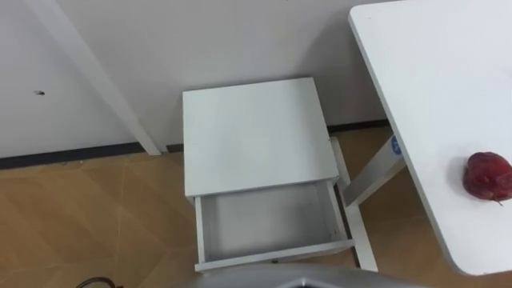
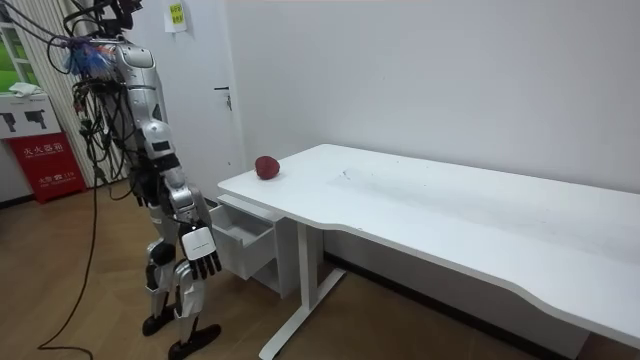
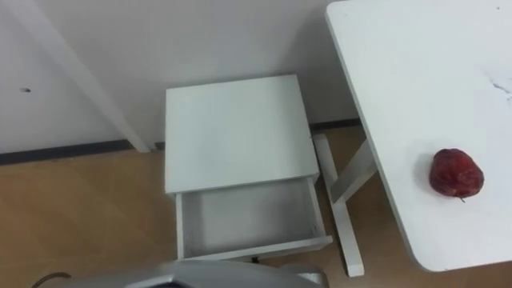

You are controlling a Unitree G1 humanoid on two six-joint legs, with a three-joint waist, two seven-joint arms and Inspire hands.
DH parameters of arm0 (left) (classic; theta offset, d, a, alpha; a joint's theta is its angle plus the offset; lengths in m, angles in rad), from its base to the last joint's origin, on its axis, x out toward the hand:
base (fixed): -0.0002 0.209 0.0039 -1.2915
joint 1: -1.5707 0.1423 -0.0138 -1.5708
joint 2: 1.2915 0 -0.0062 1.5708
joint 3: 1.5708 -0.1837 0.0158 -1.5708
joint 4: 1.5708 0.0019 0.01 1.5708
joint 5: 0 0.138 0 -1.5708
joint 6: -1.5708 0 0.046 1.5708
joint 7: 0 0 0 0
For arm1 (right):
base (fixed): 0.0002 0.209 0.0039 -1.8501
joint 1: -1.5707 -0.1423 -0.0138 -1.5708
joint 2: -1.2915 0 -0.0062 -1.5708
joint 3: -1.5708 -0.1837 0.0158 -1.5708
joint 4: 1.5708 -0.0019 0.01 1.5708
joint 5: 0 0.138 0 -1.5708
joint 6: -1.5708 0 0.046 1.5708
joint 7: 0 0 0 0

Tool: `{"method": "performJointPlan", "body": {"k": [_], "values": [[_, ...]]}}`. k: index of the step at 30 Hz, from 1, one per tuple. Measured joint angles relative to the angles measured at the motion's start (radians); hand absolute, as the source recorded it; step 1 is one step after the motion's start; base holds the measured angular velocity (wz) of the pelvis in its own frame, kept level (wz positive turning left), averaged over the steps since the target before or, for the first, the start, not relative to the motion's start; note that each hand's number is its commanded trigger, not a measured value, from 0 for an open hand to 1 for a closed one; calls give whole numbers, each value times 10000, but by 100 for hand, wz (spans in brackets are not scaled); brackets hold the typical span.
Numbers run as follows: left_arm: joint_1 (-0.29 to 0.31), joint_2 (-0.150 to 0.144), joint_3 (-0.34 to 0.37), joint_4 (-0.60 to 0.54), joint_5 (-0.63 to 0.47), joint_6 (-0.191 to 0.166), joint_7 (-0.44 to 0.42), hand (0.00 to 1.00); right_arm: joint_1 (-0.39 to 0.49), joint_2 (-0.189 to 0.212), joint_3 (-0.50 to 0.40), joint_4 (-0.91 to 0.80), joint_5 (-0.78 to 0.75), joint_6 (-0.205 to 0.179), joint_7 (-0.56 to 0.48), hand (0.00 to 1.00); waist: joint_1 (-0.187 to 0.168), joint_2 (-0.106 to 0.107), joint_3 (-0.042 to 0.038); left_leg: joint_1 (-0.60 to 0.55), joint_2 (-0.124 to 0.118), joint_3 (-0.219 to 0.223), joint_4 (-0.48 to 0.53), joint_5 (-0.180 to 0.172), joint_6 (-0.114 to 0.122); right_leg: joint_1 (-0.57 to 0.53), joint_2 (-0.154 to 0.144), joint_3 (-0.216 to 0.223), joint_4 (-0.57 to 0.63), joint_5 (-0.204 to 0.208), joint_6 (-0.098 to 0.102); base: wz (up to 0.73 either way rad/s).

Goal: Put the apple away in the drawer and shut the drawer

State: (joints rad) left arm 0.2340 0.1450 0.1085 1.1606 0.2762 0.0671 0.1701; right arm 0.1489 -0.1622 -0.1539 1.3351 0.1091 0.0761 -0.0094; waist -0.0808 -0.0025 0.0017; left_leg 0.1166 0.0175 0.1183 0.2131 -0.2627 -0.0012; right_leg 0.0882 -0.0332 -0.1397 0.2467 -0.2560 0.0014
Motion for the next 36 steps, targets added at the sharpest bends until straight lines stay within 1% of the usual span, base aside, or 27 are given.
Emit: {"method": "performJointPlan", "body": {"k": [2,3,4,5,6,7,8,10,11,13,14,15,16,17,19,21,24,26,27,28,29,30,31,33,34,35,36], "values": [[-4,0,-1,3,3,-21,113,0,-11,20,-257,-19,568,-9,-207,0,0,-1,5,28,7,16,-3,0,0,14,2,10,125,0,0,0],[-4,1,3,5,5,-40,177,0,-9,66,-589,-42,1232,-65,-390,0,-34,-34,24,80,9,34,-13,0,0,83,3,15,120,0,0,0],[4,-1,10,67,0,-72,181,0,15,105,-914,-63,1855,-151,-561,0,-34,-9,51,135,10,66,-10,0,0,141,4,26,115,0,0,0],[16,-8,27,102,-9,-80,181,0,31,125,-1090,-94,2181,-173,-673,0,-33,-14,48,155,12,88,-5,-1,0,165,3,28,115,0,0,0],[28,-25,92,164,-9,-83,192,0,86,140,-1319,-174,2961,-229,-863,0,-37,-30,38,164,12,101,6,-1,0,171,-1,23,113,0,0,0],[32,-24,104,185,-11,-82,197,0,95,136,-1552,-181,3512,-256,-1039,0,-97,-48,47,144,11,101,12,-2,0,97,-4,20,110,-1,0,0],[28,-25,137,184,-34,-84,218,0,106,143,-1728,-189,3750,-309,-1148,0,-118,-55,44,137,11,109,11,-3,0,75,-2,35,111,-1,1,0],[120,-31,440,177,-105,-119,361,0,177,155,-2696,-492,4960,-384,-1648,0,-302,-42,34,118,11,119,3,-8,6,17,1,59,90,-14,7,-2],[131,-31,562,174,-105,-137,428,0,212,155,-2922,-615,5262,-439,-1781,0,-338,-38,34,111,11,130,2,-8,6,6,0,67,91,-14,7,-4],[228,-21,984,174,-116,-353,752,0,374,139,-3654,-1037,6407,-800,-2329,0,-506,-9,9,100,9,167,-4,-7,7,-42,1,126,132,-14,8,-6],[243,-22,1061,174,-122,-383,836,0,395,137,-3808,-1139,6697,-896,-2464,0,-534,-1,0,101,9,192,-8,-7,8,-62,5,154,140,-13,8,-10],[246,-21,1168,174,-130,-454,963,0,437,132,-3942,-1333,7223,-1079,-2744,0,-575,3,-10,86,10,226,-12,-6,9,-101,9,188,160,-13,8,-11],[271,-20,1242,173,-137,-507,1039,0,490,130,-4145,-1400,7587,-1216,-2928,0,-609,7,-53,35,10,264,-9,-5,10,-190,10,238,206,-12,7,-11],[267,-20,1246,137,-169,-515,1048,0,499,129,-4225,-1438,7722,-1246,-3073,0,-616,8,-56,20,10,297,-4,-5,11,-235,9,264,260,-12,7,-12],[267,-27,1243,-21,-320,-546,1048,0,478,135,-4319,-1790,8092,-1315,-3586,0,-586,-20,-107,-21,10,445,8,-3,13,-384,12,415,424,-10,8,-20],[247,-28,1242,-22,-308,-556,1048,0,479,139,-4510,-2044,8122,-1368,-3892,0,-621,-6,-114,8,7,505,35,-3,13,-388,18,512,464,-10,8,-17],[226,-4,1228,-14,-320,-753,1048,0,496,138,-4586,-2468,8316,-1526,-4379,0,-643,-30,-100,17,7,580,72,-3,13,-386,15,547,473,-9,9,-5],[279,1,1179,-10,-335,-839,1046,0,538,168,-4575,-3090,8323,-1540,-4820,0,-620,-48,-97,35,5,595,65,-3,13,-401,9,551,486,-11,12,-4],[379,2,1126,-13,-511,-930,1040,0,561,165,-4574,-3695,8320,-1581,-5172,0,-580,-50,-95,40,2,685,67,-3,13,-489,6,645,508,-36,22,-18],[451,13,1129,-11,-699,-978,1034,0,547,166,-4561,-4179,8304,-1824,-5451,0,-533,-66,-86,24,1,705,81,-3,13,-543,16,731,530,-43,26,-18],[475,29,1132,-10,-770,-996,1024,0,533,165,-4563,-4378,8286,-1956,-5574,0,-524,-87,-85,23,1,705,82,-3,13,-545,20,744,531,-43,26,-6],[516,73,1129,-7,-919,-1047,1003,0,490,163,-4544,-4702,8264,-2219,-5866,0,-501,-140,-85,24,0,698,82,-3,13,-542,29,778,529,-43,31,0],[511,111,1127,-12,-1013,-1112,987,0,462,148,-4419,-4922,8211,-2413,-6123,0,-466,-182,-64,50,2,698,82,-2,14,-548,39,812,513,-39,41,4],[598,123,1099,-18,-1075,-1193,926,0,416,136,-4183,-5475,8122,-2512,-6492,0,-423,-241,-59,-19,6,708,81,-2,15,-652,58,843,516,-19,61,-5],[674,124,1042,-20,-1072,-1203,830,0,311,122,-4178,-5890,7891,-2553,-6716,0,-434,-230,-42,-117,8,709,89,-1,18,-763,64,861,499,46,63,-10],[687,127,1036,-24,-1069,-1204,811,0,283,111,-4174,-6082,7833,-2626,-6789,0,-448,-227,-51,-189,8,690,102,3,24,-816,62,853,486,69,64,-5],[685,162,1005,-59,-1068,-1210,805,0,255,94,-4139,-6367,7748,-2802,-6985,0,-448,-231,-47,-282,8,681,105,12,40,-903,61,832,466,104,64,0]]}}
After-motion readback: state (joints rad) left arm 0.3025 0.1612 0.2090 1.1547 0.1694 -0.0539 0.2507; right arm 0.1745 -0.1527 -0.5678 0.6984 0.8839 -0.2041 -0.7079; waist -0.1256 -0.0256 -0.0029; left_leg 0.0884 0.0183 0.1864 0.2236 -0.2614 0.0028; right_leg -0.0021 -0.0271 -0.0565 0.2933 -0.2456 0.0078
